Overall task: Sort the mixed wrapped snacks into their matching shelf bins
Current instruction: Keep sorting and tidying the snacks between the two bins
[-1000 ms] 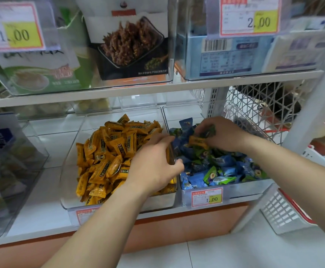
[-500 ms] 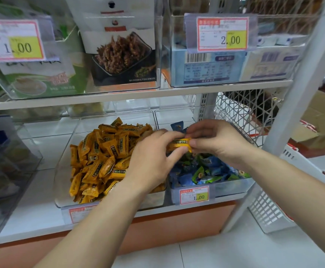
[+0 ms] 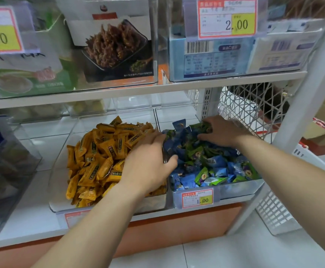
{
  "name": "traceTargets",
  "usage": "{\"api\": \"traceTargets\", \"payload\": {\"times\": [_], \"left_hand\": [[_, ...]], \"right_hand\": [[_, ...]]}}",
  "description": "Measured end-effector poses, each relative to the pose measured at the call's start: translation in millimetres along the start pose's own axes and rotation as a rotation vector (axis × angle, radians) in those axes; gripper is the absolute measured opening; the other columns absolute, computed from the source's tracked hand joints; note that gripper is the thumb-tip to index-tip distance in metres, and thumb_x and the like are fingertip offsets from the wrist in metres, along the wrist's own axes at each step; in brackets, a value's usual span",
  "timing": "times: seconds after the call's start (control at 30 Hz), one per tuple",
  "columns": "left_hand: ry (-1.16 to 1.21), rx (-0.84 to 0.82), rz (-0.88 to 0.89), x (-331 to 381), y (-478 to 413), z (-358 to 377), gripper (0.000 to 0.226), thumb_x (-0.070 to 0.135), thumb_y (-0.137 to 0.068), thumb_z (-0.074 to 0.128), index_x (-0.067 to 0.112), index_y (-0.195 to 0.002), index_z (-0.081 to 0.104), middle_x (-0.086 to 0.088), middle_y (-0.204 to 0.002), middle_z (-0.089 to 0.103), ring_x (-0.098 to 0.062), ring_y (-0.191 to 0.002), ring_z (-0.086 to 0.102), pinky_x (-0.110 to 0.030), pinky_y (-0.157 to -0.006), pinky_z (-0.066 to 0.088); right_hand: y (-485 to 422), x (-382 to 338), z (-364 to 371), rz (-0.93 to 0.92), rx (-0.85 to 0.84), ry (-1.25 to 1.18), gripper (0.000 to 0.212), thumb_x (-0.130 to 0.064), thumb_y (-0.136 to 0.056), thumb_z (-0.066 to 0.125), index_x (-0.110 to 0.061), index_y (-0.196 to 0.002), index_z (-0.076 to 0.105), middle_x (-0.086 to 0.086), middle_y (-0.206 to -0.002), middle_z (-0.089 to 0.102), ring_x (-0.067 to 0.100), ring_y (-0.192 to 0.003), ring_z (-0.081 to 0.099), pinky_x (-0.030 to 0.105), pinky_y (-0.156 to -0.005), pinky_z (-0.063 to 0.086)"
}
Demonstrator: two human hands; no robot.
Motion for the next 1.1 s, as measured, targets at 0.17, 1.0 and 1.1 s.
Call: {"api": "traceTargets", "payload": {"times": [0.17,1.0,1.1], "left_hand": [[0.026,-0.013,0.016,-5.8,-2.5,9.0,0.063,0.049,-0.085,0.059,0.027,-0.142,0.046,0.011,-0.149,0.038,-0.014,-0.126,0.050,-0.028,-0.095,0.047],[-0.118,-0.053,0.002,11.5,-13.4,-6.4,0.045,0.044,-0.088,0.061,0.024,-0.128,0.062,0.004,-0.135,0.057,-0.020,-0.121,0.055,-0.033,-0.093,0.049],[-0.137,-0.042,0.058,32.2,-26.1,-5.7,0.037,0.040,-0.087,0.061,0.024,-0.120,0.065,0.003,-0.121,0.063,-0.022,-0.112,0.058,-0.033,-0.085,0.051]], "right_hand": [[-39.3,5.0,28.2,0.069,-0.228,0.024,0.112,-0.080,-0.064,0.070,-0.024,-0.153,0.031,0.006,-0.153,0.044,0.031,-0.131,0.049,0.041,-0.109,0.041],[75.6,-52.5,60.2,-0.421,-0.161,0.175,0.056,-0.067,-0.093,0.037,-0.044,-0.143,0.046,-0.008,-0.153,0.041,0.025,-0.136,0.040,0.042,-0.107,0.037],[75.4,-52.1,52.9,-0.416,-0.079,0.028,0.042,-0.061,-0.093,0.044,-0.042,-0.126,0.060,-0.005,-0.149,0.036,0.025,-0.128,0.047,0.041,-0.099,0.045]]}}
Point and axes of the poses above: each hand's wrist, its own y-axis away from the middle knuckle, its own z-axis out of the palm, x = y × z, the point moved 6 cm from there along -y, towards the middle knuckle
